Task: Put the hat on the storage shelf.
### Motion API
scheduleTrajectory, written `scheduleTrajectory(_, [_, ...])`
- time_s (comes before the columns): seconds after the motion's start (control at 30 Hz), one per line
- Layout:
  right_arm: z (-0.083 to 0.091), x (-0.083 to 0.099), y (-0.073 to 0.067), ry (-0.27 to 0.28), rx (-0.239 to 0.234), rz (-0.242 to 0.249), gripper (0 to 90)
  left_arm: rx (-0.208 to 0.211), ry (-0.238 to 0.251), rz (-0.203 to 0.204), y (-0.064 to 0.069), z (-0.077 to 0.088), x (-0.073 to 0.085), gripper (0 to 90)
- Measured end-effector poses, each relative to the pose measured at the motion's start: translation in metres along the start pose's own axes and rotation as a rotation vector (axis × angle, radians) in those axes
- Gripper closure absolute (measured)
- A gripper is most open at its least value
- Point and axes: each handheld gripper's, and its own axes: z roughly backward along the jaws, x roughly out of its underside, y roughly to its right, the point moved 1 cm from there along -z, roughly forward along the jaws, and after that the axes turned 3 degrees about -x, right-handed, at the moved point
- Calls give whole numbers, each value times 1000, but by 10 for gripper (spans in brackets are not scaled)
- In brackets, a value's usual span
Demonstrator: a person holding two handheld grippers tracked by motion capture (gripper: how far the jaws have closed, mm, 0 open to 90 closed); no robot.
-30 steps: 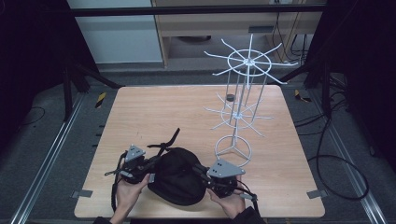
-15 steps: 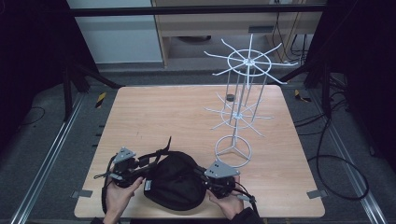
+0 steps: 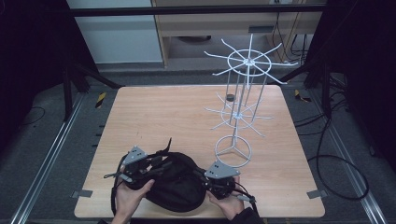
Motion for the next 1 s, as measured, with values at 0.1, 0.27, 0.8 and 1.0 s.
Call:
scheduleTrajectory(0.1, [0,1,-1,-1,-8,7,836,21,0,12,6,-9,-3,450])
scheduleTrajectory(0.27, [-1,1,-3,-1,-13,14,834,8,-8,40,9,-19,-2,412])
scheduleTrajectory(0.8, [-9,3,-14,-9,-94,57,830,-50,-47,74,13,-36,1,461])
scheduleTrajectory(1.0, [-11,3,-15,-12,-120,46,766,-11,-57,96,13,-37,2,633])
